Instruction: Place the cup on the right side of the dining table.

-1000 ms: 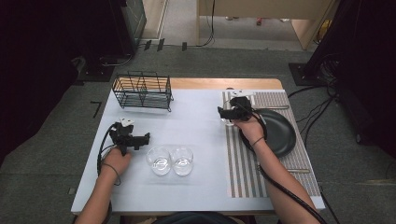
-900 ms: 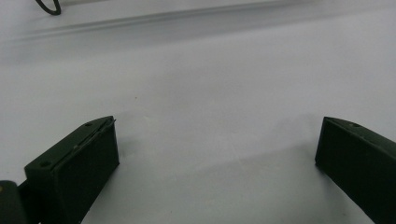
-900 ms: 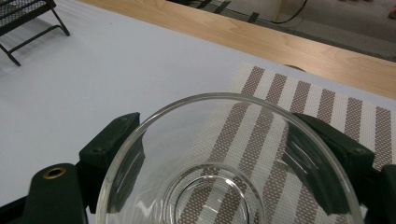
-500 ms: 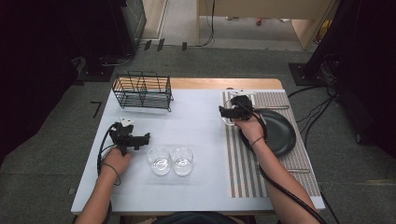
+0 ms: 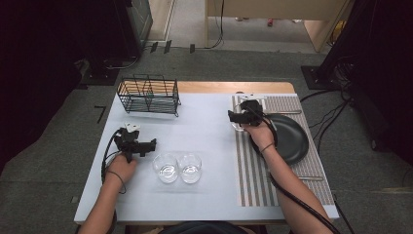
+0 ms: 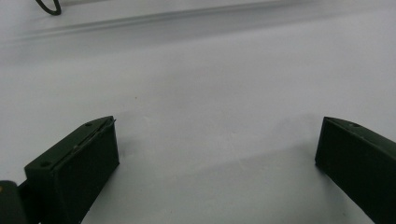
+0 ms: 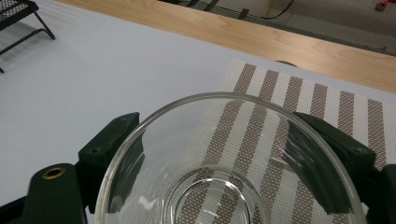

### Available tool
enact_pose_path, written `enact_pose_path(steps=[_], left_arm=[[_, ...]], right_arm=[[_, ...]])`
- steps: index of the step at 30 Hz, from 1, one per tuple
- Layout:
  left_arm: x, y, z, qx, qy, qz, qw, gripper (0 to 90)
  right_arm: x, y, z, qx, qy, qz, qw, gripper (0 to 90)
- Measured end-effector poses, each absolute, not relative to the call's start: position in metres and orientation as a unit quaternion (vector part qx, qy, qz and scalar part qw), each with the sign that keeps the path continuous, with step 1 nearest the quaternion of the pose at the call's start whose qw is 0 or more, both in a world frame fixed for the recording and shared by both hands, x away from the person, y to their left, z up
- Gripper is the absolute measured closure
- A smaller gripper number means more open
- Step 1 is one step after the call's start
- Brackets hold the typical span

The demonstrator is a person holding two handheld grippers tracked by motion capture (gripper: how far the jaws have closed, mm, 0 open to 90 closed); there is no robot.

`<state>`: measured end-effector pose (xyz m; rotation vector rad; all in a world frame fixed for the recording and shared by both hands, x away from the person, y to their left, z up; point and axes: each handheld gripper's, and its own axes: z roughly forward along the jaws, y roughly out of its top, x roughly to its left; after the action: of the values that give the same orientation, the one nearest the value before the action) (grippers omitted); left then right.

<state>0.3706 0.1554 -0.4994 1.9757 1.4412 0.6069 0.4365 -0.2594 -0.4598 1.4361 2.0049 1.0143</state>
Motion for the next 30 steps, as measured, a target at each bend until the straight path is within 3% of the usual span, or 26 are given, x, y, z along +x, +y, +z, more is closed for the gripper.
enact_pose_path(steps=[11, 30], left_arm=[[0.3706, 0.1554, -0.4994, 0.747, 0.544, 0.229, 0.306, 0.0], [0.3706, 0.1554, -0.4994, 0.746, 0.545, 0.229, 0.306, 0.0]], right_arm=[[0.4365, -0.2607, -0.4609, 0.522, 0.728, 0.38, 0.232, 17.7], [0.4349, -0.2593, -0.4581, 0.509, 0.731, 0.395, 0.224, 5.9]])
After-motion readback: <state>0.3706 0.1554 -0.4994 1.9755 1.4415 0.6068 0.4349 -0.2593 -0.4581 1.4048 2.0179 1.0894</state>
